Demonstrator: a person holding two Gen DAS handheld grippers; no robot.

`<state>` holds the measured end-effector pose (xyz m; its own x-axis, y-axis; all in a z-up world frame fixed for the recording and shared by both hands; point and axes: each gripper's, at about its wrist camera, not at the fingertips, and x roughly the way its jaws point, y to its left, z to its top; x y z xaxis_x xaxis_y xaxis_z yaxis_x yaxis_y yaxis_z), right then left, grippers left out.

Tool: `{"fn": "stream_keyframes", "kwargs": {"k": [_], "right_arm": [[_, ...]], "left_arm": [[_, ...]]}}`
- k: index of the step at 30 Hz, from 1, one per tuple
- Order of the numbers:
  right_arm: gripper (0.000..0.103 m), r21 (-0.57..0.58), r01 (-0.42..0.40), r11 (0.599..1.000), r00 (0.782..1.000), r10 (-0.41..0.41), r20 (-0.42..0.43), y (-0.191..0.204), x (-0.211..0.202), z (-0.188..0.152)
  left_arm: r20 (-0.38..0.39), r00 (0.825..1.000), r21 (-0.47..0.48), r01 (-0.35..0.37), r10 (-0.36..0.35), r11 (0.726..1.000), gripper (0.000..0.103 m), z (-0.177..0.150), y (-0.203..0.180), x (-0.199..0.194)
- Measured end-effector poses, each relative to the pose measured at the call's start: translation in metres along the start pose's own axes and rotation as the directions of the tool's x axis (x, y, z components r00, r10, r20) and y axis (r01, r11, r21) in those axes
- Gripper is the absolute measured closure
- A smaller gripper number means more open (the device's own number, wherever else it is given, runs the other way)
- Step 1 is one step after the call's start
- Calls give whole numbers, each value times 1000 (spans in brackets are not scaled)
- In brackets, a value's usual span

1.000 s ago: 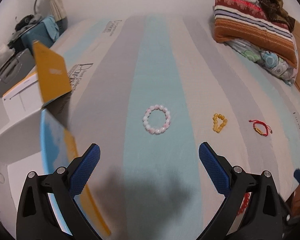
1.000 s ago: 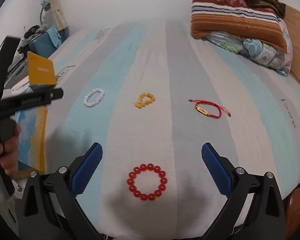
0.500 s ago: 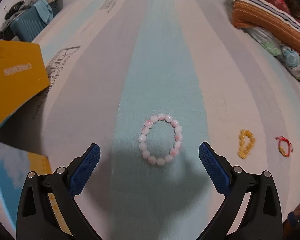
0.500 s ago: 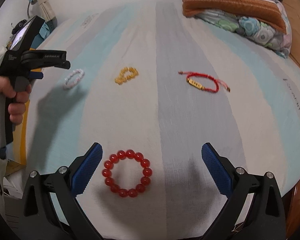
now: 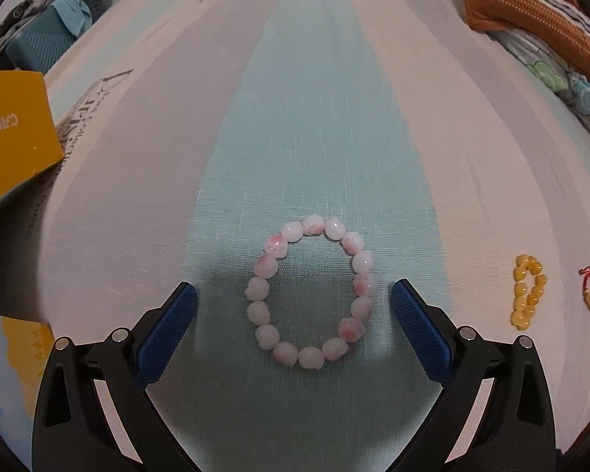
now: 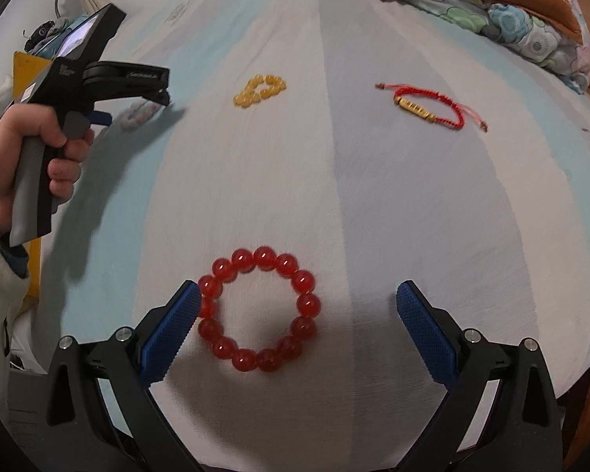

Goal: Organize jewelry
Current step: 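Grasp the pink-white bead bracelet with left tool while right tool grasps red bead bracelet, then lift both held bracelets and carry them over the white box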

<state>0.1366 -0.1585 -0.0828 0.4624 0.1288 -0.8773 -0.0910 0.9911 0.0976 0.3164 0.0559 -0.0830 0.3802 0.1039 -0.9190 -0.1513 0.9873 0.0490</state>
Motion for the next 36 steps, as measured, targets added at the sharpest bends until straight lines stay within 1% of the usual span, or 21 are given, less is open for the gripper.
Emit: {"fn": "stream_keyframes", "kwargs": {"k": [5,8,9,11,12,13,14,16,17,19,20,22,23,25,26,30,31,32,36], "right_arm": [[8,-25,-2,1000,1000,1,-19,9,10,-5],[8,-22,-12,1000,1000,11,-26,10,16,-6],[10,-22,-13,1000,1000,13,-25,11,17,-7],[19,-27,-23,999,999,22,-30,12,17,-7],[25,-31,-18,999,999,17,-35,13,18,-8],[29,-38,1,999,999,-2,-38,14,18,-8],[31,-41,9,999,999,-10,-35,15,18,-9],[40,-43,7,999,999,-9,-33,16,18,-9],[42,-45,9,999,999,-11,-32,16,17,-9],[52,-42,17,999,999,-18,-31,15,17,-7],[55,-38,22,999,999,-23,-29,14,16,-7],[63,-35,31,999,999,-32,-28,13,16,-7],[65,-32,34,999,999,-35,-25,13,16,-6],[73,-31,40,999,999,-41,-22,8,16,-5],[75,-30,45,999,999,-46,-19,8,15,-5],[78,-25,49,998,999,-49,-10,7,12,-4],[85,-21,47,999,999,-47,-5,6,11,-4],[89,-21,46,999,999,-46,1,5,10,-5],[91,-17,34,999,999,-34,21,5,2,-2]], "left_arm": [[9,1000,-7,-4,4,1000,6,0,1,4],[10,1000,-2,-12,12,1000,6,0,0,5],[10,1000,-4,-13,13,1000,6,0,0,6],[11,1000,-7,-13,13,1000,7,-1,-1,6],[12,1000,-8,-13,14,1000,9,-1,-2,6],[12,1000,-10,-15,15,1000,10,-2,-2,6],[14,1000,-9,-17,18,1000,11,-2,-2,6],[17,1000,-7,-16,16,1000,15,-3,-3,5],[17,1000,-6,-16,16,1000,17,-3,-3,4],[16,1000,-8,-12,12,1000,25,-5,-4,2],[15,1000,-9,-10,10,1000,28,-5,-4,1],[11,1000,-7,-3,3,1000,39,-6,-6,-2],[10,1000,-6,0,0,1000,41,-6,-6,-2],[6,1000,-2,1,-1,1000,53,-6,-6,-4],[4,1000,-2,1,-1,1000,56,-6,-5,-4],[-8,1000,5,10,-9,1000,82,-6,-2,-7],[-10,1000,4,14,-14,1000,82,-6,-1,-8],[-13,1000,1,17,-17,1000,82,-5,-1,-9],[-15,999,-8,28,-28,1000,82,-7,2,-13]]}}
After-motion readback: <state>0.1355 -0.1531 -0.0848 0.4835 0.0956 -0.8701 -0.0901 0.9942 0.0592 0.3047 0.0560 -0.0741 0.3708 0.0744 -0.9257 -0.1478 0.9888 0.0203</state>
